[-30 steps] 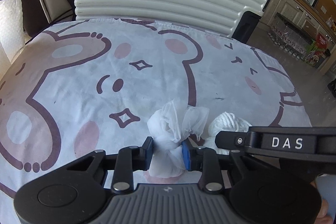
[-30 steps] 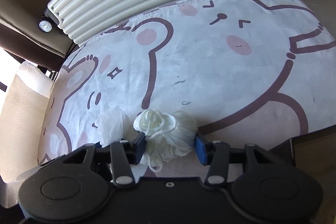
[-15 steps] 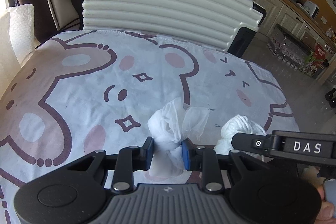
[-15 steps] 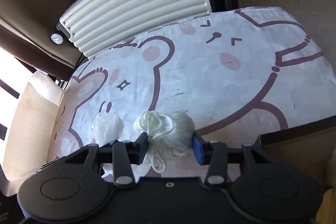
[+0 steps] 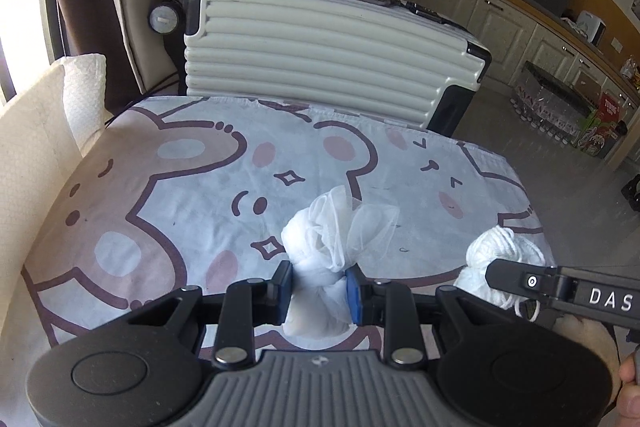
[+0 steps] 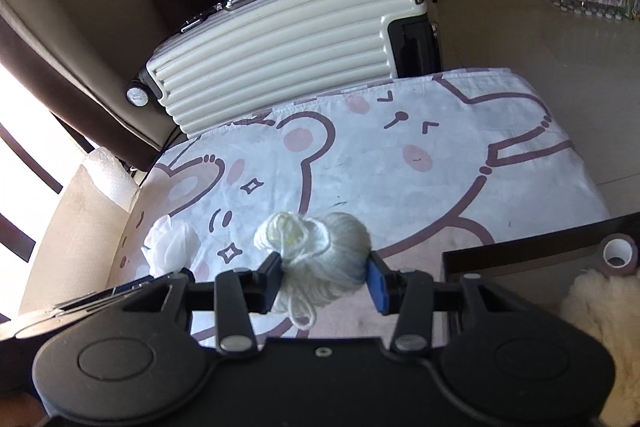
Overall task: Organize objects
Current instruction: 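Lift and carry both tissue knots toward the black box with both tools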
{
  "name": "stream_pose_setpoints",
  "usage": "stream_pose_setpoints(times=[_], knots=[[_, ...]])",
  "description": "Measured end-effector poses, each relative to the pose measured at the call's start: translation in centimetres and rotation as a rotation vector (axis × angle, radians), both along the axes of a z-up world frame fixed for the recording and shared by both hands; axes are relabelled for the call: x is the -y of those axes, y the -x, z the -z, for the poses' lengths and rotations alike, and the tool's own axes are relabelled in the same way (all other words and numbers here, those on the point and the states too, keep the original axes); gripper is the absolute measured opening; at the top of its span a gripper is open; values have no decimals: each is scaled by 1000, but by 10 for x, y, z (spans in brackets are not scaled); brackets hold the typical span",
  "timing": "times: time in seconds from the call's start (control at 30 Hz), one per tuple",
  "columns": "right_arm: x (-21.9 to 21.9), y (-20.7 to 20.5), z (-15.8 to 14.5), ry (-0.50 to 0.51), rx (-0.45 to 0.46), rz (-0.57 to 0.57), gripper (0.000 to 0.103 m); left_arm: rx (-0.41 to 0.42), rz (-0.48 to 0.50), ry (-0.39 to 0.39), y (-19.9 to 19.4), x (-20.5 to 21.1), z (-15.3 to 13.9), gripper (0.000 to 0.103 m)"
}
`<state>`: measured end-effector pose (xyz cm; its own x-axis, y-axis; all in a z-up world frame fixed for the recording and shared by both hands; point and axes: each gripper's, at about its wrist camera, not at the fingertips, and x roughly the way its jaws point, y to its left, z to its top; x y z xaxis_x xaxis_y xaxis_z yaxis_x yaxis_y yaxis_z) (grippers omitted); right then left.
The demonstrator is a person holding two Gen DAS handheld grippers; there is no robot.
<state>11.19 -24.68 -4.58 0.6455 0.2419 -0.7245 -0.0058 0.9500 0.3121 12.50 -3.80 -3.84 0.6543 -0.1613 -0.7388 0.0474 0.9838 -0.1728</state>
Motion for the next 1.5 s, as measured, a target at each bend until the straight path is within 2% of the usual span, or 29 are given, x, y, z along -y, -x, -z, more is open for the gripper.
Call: stream_pose_setpoints(times=[0.23,0.5,0.63,1.07,1.5], knots=[[-2,21,-20,35,42,-5,46,51,8,-25,22,-4,-31,29],[0,40,-35,92,67,18,46,64,20,-63,41,-3,-50,29],[-3,50,-40,152,79,13,46,67,27,-76,48,-2,-54,29],[-14,66,-53,241,88,15,46,62,22,-96,62,-11,-61,30],[-20,70,-59,275,95,19,46,61,17,-113,69,-16,-64,30]])
